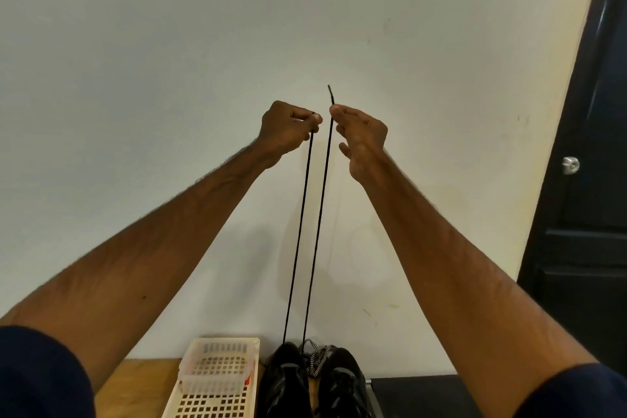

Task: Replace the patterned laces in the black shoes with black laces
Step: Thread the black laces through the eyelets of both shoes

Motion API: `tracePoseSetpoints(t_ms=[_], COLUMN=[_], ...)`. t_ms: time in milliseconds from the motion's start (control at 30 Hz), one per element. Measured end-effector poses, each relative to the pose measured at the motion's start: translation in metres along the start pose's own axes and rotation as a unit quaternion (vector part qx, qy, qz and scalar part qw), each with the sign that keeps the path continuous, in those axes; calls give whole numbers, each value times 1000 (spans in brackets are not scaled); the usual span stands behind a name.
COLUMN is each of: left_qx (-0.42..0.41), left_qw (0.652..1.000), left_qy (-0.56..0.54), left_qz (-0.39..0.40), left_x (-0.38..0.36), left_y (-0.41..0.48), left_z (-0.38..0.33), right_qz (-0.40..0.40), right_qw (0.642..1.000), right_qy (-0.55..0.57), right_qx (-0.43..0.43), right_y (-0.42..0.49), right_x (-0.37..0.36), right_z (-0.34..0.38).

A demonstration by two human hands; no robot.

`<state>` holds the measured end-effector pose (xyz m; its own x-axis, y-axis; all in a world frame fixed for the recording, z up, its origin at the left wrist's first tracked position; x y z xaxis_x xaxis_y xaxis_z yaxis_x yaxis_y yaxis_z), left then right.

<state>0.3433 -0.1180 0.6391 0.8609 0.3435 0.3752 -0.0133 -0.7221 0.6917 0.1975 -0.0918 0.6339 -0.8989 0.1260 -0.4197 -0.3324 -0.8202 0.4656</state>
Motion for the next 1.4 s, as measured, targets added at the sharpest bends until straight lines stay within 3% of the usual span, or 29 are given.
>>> tracePoseSetpoints(t_ms=[233,567,667,767,933,1067,1200,1300,1400], left_qx=[45,41,16,9,85,137,167,151,126], left_qw=[994,992,999,995,933,872,834,832,847], left_qy=[-88,-115,-38,83,288,354,385,388,403], left_qz=[35,14,-3,52,200,309,358,366,322], left_x=[-11,-25,-30,-46,-100,-141,-163,-176,-185], left_y=[-8,-2,-6,-27,-113,-201,-258,-277,-283], left_z=[6,8,14,37,125,198,250,274,288], right_qz=[-31,-28,-5,-13,-15,1,30,48,62], right_qw=[983,990,993,997,991,971,939,915,902], right_qy=[102,81,71,24,-67,-138,-205,-241,-287], right_qx=[-147,-116,-94,-73,-113,-193,-275,-321,-316], right_y=[3,11,8,-4,-45,-90,-131,-153,-163], right_x=[9,15,18,30,77,127,170,191,201], right_z=[-14,-23,-25,-47,-134,-216,-290,-336,-368])
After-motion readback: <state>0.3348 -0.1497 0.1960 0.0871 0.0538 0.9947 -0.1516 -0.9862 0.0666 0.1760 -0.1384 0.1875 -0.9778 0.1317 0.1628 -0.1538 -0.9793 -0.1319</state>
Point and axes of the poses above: each hand's wrist, its own y-axis towards the middle knuckle, its own x-axis out of the back of the hand, z = x × y, the point moved 2 cm from there along y, towards the middle knuckle, and after that the axes turned 12 degrees about y, right-handed, at the moved point
